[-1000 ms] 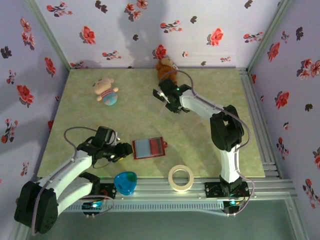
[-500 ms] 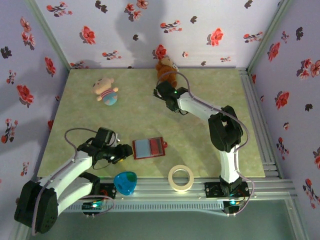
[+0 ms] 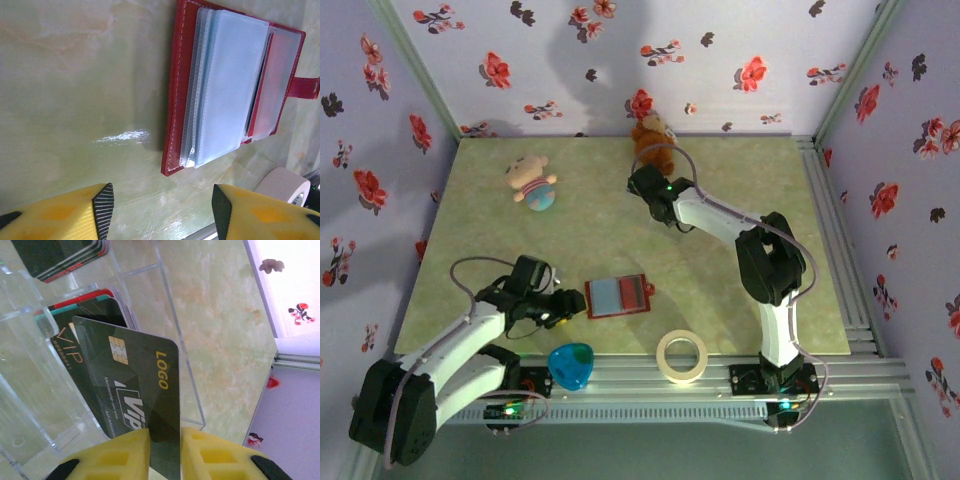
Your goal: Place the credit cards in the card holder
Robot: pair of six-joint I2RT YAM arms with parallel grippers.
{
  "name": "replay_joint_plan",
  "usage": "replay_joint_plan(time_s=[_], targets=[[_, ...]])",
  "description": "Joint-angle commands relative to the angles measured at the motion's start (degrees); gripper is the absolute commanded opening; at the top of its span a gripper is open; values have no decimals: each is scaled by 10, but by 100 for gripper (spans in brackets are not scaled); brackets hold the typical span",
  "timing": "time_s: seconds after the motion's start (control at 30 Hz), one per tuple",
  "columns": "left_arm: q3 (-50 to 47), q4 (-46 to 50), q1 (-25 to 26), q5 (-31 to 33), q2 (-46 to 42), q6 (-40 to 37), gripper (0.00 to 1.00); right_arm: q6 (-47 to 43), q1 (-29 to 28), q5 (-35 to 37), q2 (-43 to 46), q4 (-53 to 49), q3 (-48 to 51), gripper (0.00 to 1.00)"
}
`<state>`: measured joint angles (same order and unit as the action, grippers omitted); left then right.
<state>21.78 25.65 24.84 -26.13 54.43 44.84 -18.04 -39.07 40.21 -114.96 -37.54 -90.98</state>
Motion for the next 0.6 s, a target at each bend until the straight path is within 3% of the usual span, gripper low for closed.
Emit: replay_joint_plan(time_s=[0.0, 0.2, 0.27, 0.3, 0.37, 0.4, 0.47, 0.57], targets=[[-2, -8, -1, -9, 5, -5, 58, -4, -4, 34, 25, 13, 4, 24], [4, -6, -1, -10, 18, -11, 58, -6, -4, 33, 23, 15, 7, 18], [6, -5, -1, -11, 21, -13, 58, -2, -3, 23, 24, 7, 6, 20], [8, -1, -1, -11, 22, -14, 58, -1, -4, 12, 26, 2, 7, 27], [9, 0, -1, -12, 21, -13, 58, -14, -3, -15, 36, -2, 13, 54], [6, -3, -1, -12, 19, -12, 58, -22, -2, -21, 39, -2, 15, 62], [3, -12, -1, -12, 20, -12, 58, -27, 3, -36, 38, -15, 7, 72], [10, -8, 0, -15, 28, -13, 58, -28, 14, -56, 23, -23, -5, 75]])
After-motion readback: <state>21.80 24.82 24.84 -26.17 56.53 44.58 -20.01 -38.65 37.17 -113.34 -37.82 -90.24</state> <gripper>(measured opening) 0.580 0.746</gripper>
